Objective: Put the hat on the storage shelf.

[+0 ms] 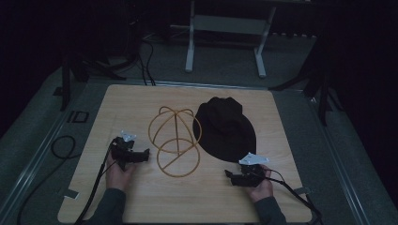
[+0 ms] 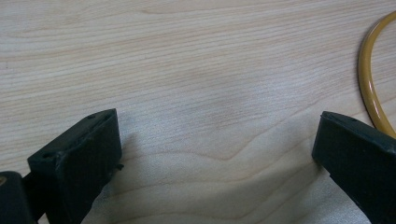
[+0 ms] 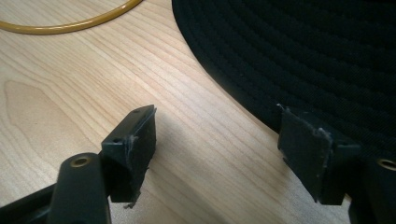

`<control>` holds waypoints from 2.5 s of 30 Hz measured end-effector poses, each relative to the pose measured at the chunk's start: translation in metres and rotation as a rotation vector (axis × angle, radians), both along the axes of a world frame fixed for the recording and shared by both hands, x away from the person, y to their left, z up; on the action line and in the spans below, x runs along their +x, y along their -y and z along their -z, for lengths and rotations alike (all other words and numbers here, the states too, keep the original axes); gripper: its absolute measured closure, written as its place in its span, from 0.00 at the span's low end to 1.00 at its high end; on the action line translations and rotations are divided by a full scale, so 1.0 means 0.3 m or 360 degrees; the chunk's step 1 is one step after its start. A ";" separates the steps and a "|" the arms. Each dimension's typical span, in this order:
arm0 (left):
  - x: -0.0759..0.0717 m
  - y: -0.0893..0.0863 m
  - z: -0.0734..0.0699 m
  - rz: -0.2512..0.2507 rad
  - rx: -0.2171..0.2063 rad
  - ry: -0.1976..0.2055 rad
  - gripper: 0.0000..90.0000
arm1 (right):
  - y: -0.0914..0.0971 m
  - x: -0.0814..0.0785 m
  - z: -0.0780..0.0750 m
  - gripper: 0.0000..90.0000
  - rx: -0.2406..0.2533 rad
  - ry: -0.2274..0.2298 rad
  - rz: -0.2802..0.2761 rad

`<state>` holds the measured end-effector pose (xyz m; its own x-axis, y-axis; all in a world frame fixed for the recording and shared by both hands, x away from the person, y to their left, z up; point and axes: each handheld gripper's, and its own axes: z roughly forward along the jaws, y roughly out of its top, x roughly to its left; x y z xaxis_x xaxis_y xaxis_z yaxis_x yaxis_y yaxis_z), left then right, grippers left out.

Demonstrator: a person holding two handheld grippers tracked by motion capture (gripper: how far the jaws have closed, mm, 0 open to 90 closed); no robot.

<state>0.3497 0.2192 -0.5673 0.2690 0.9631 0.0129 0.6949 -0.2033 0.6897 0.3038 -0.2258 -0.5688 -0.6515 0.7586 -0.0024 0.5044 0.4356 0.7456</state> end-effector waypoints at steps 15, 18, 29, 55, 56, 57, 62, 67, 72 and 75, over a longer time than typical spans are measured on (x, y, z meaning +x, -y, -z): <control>0.000 0.000 0.000 0.0000 0.0000 0.0000 0.02 | 0.002 0.014 0.002 0.20 -0.0016 -0.0022 -0.0083; 0.000 0.000 0.000 0.0000 0.0000 0.0001 0.02 | 0.005 0.018 0.000 0.26 -0.0008 -0.0008 -0.0137; 0.000 -0.001 0.000 0.0002 0.0003 -0.0002 0.02 | 0.012 0.045 -0.025 0.41 -0.0067 -0.0076 -0.0139; -0.001 0.001 -0.001 -0.0003 -0.0002 -0.0004 0.02 | 0.051 0.147 -0.200 0.51 -0.0367 -0.0269 -0.0427; -0.001 0.001 -0.001 -0.0003 -0.0002 -0.0004 0.02 | 0.053 0.150 -0.210 0.52 -0.0375 -0.0274 -0.0426; -0.001 0.001 -0.001 -0.0003 -0.0002 -0.0004 0.02 | 0.054 0.153 -0.220 0.52 -0.0382 -0.0282 -0.0427; -0.001 0.001 -0.001 -0.0004 -0.0002 -0.0004 0.02 | 0.054 0.163 -0.261 0.53 -0.0424 -0.0307 -0.0432; -0.001 0.001 -0.001 -0.0003 -0.0002 -0.0004 0.02 | 0.047 0.180 -0.299 0.53 -0.0476 -0.0323 -0.0441; -0.001 0.001 0.000 -0.0004 -0.0007 -0.0001 0.02 | 0.045 0.200 -0.338 0.55 -0.0501 -0.0336 -0.0442; -0.002 0.000 -0.001 0.0009 -0.0002 -0.0004 0.02 | 0.048 0.216 -0.356 0.54 -0.0519 -0.0351 -0.0421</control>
